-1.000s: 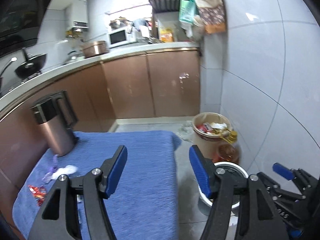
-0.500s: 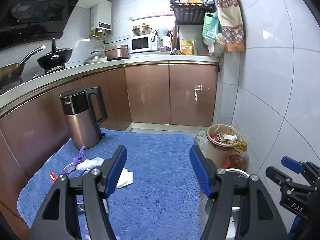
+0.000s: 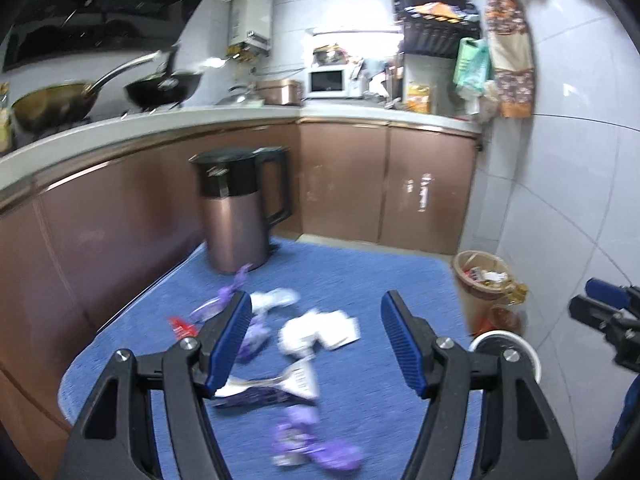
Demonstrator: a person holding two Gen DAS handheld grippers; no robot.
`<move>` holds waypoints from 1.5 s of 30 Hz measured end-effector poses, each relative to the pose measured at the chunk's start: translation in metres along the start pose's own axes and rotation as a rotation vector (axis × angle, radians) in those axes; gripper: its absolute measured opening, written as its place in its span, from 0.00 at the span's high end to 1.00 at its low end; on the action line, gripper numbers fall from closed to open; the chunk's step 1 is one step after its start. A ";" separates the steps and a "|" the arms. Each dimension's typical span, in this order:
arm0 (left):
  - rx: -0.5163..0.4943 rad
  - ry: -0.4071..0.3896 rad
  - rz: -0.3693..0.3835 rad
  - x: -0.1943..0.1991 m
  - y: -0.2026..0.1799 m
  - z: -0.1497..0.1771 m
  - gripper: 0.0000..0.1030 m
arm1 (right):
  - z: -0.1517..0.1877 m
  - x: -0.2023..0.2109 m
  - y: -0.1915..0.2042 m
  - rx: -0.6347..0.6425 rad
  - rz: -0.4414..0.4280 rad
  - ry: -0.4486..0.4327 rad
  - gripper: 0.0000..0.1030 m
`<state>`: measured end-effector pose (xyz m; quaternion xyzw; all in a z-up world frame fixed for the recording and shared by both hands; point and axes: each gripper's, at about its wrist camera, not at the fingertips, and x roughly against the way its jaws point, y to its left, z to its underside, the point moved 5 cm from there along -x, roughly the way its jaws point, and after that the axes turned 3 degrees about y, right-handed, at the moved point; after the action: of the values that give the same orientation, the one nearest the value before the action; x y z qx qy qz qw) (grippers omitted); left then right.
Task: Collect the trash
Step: 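Move both open tools back over the table, then grasp the white milk carton with the left tool while the right tool grasps the purple wrapper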
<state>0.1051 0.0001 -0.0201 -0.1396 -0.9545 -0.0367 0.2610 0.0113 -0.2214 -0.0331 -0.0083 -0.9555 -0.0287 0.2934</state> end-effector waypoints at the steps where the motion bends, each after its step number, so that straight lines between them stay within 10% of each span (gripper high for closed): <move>1: 0.013 0.015 -0.017 -0.004 0.014 0.005 0.36 | -0.001 -0.005 0.009 0.008 -0.025 0.011 0.40; 10: 0.158 0.181 -0.087 -0.049 0.115 0.047 0.36 | 0.007 -0.067 0.081 0.082 -0.242 0.163 0.40; 18: 0.249 0.300 0.008 -0.089 0.132 0.077 0.36 | 0.032 -0.133 0.140 0.082 -0.412 0.351 0.40; 30: -0.358 0.278 0.187 -0.094 0.071 0.060 0.37 | 0.072 -0.173 0.177 0.110 -0.508 0.502 0.46; 45: -0.431 0.396 0.332 -0.116 0.058 0.069 0.42 | 0.086 -0.171 0.157 0.057 -0.578 0.511 0.74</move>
<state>0.1832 0.0368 -0.1389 -0.3355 -0.8196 -0.2212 0.4084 0.1102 -0.0596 -0.1922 0.2768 -0.8150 -0.0849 0.5019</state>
